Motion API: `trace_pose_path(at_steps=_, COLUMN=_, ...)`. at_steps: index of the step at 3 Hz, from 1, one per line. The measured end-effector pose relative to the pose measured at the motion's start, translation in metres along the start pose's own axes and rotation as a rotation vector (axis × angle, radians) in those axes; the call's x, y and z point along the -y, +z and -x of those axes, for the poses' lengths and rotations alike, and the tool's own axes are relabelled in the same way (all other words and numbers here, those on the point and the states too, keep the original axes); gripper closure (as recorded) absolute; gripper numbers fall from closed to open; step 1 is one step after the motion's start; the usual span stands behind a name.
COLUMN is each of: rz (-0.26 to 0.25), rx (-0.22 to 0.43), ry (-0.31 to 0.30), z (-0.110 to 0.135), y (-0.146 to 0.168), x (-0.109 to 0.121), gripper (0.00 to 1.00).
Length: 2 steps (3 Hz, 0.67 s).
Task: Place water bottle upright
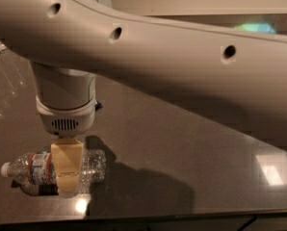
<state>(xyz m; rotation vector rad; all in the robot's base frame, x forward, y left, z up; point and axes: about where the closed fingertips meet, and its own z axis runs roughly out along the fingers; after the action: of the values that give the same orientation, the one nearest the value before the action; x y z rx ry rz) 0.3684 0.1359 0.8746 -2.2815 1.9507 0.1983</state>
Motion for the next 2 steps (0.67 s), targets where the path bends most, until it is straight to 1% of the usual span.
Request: trace_pose_path(at_steps=2, rz=0.002, rx=-0.028, ry=-0.02, z=0.026, y=0.016, x=0.004, gripper=0.0)
